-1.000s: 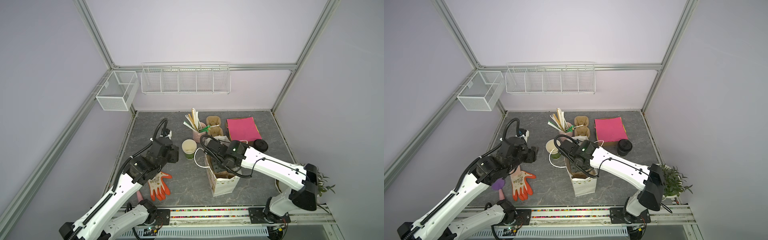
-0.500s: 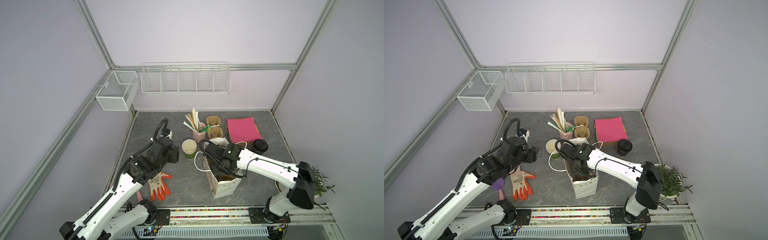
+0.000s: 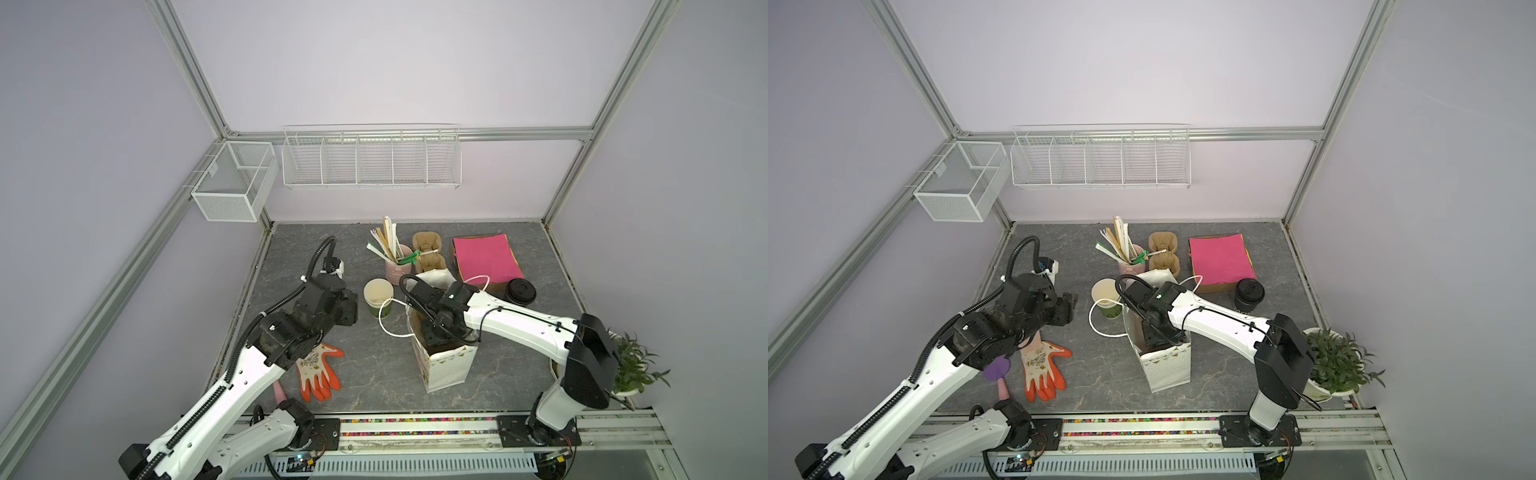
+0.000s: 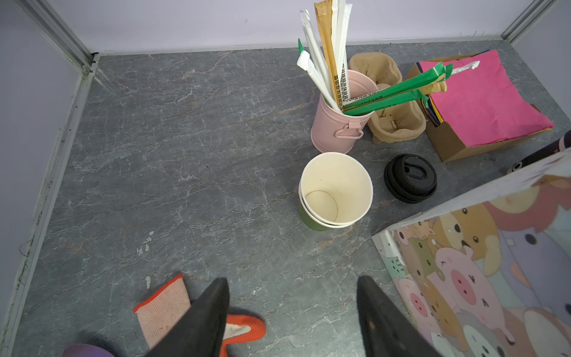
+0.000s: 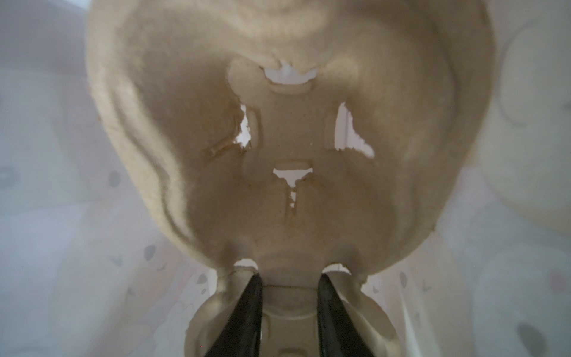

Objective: Pack a coffee takeout order
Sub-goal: Place the cup tray in the takeout bag.

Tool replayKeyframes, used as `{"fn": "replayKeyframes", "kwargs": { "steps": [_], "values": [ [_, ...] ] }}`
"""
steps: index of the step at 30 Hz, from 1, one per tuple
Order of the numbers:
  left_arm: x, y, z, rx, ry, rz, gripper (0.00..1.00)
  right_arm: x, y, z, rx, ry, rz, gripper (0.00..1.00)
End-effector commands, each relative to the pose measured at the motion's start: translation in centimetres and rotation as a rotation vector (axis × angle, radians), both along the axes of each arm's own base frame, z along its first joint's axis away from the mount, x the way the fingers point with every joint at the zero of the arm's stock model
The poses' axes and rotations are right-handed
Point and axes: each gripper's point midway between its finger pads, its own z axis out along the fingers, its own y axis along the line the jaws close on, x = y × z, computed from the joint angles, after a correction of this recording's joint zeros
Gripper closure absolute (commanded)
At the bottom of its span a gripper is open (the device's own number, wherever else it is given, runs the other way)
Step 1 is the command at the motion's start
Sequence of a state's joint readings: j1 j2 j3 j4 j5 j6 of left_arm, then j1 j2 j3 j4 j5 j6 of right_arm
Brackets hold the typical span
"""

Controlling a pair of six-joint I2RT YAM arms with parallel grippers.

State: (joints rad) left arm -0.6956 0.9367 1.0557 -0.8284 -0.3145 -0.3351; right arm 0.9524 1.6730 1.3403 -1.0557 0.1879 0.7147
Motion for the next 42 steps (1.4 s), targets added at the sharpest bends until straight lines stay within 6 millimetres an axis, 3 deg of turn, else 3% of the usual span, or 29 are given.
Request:
{"fn": "replayKeyframes", "kwargs": {
  "steps": [1,20,28,42],
  "values": [
    [-0.2,0.3,-0.6,0.024,0.016,-0.006,0.34,0.6,-0.9,-1.0,-0.042,0.002,0.004,0.70],
    [0.0,0.3,-0.7,0.022,0.022,-0.004,0.34,4.4,-1.9,-1.2,-0.044,-0.016,-0.049,0.69],
    [0.0,0.3,-0.6,0.012,0.025,-0.005,0.34,4.8,-1.9,-0.3,-0.024,-0.047,-0.054,0.68],
    [0.1,0.4,-0.7,0.010,0.030,-0.004,0.34,6.9,-2.1,-1.1,-0.030,-0.068,-0.068,0.68]
  ]
}}
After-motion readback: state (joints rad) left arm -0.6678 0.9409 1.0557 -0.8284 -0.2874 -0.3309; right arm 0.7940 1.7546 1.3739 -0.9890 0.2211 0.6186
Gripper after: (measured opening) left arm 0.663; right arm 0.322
